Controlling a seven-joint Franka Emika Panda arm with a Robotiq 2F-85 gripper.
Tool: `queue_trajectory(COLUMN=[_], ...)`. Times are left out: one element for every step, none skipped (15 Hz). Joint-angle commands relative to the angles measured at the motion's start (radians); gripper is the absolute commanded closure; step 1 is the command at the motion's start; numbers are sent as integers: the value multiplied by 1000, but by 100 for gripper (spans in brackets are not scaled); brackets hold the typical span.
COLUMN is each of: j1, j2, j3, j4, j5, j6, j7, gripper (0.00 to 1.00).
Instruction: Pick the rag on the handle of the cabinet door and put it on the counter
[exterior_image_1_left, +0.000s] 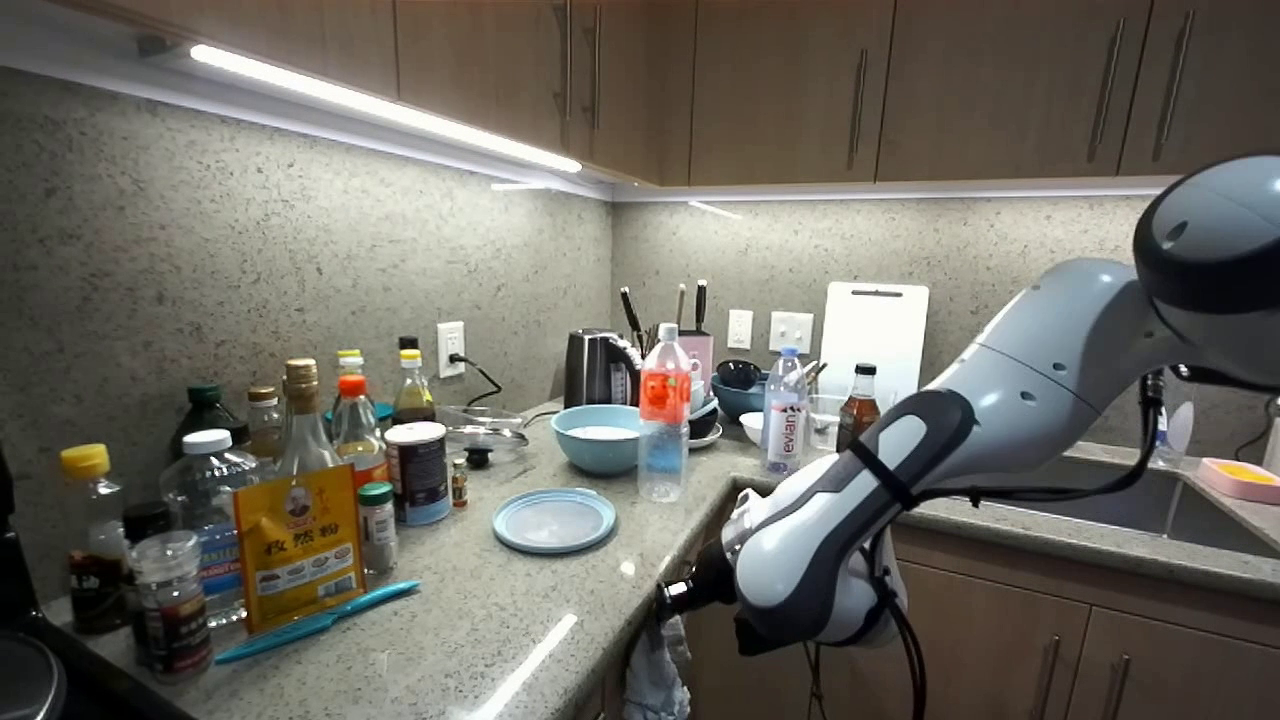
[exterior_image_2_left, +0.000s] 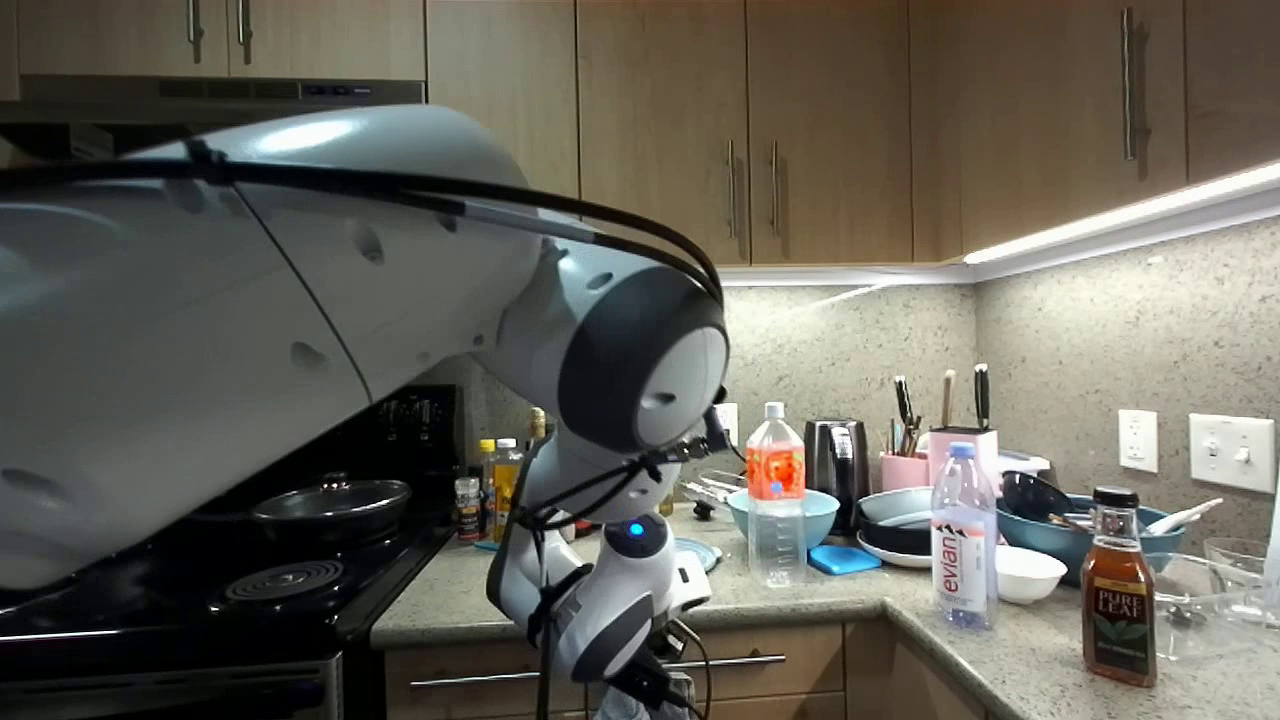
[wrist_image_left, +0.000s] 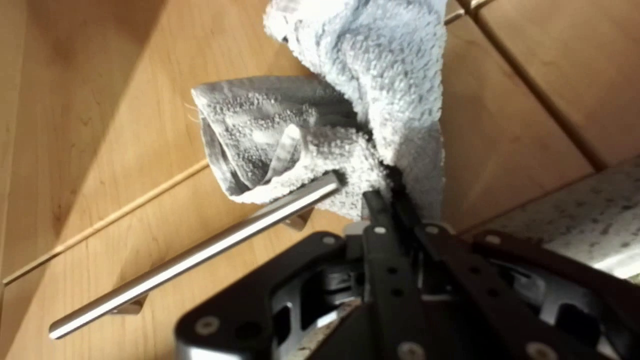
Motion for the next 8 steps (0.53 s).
queue_trajectory(j1=[151, 192, 196, 204, 220, 233, 252, 311], j2=[-250, -300, -324, -353, -384, -416, -448, -486], j3=[-97, -131, -116, -108, -110, -113, -125, -179], j4=[-193, -226, -243, -256, -266, -274, -277, -287], j5=[217, 171, 174, 176, 190, 208, 232, 254], j6=[-108, -159, -220, -286, -352, -422, -491, -499], j7=[88, 198, 218, 251, 277, 298, 317, 349], gripper=[94, 94, 94, 93, 93, 93, 93, 93])
